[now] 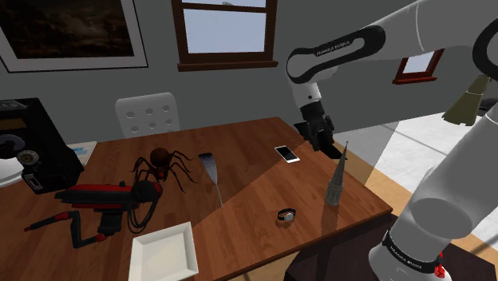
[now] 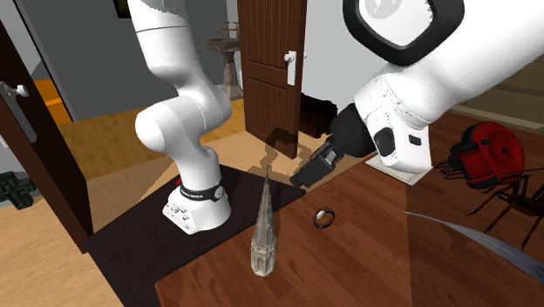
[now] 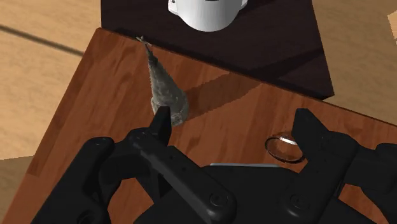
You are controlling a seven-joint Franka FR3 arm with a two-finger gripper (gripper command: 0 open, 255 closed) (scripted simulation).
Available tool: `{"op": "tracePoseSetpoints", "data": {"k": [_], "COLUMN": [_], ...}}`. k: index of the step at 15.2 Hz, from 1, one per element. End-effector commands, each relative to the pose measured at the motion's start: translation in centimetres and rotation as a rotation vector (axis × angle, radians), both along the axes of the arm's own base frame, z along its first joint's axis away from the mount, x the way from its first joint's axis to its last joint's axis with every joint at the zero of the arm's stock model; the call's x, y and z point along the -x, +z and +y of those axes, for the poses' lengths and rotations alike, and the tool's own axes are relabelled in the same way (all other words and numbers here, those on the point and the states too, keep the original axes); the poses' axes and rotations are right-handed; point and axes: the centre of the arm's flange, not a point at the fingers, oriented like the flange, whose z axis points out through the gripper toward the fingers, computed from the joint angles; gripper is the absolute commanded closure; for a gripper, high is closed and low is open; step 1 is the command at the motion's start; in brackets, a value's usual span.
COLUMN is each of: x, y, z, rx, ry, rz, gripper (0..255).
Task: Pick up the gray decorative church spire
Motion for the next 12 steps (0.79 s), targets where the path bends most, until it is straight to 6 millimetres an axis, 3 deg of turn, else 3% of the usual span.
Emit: {"op": "tracePoseSetpoints", "data": {"k": [1,8,12], "x": [-0.4,0.8,1.1], "y": [-3.3,-14.3,-16.7], "z": [-1.6,-7.4,-7.9], "rx": [0.002,0.009,0.01], "ry": [-0.038,-0.17,-0.181], "rz": [0.098,0.429,0.456], "gripper": [0,0,0]}}
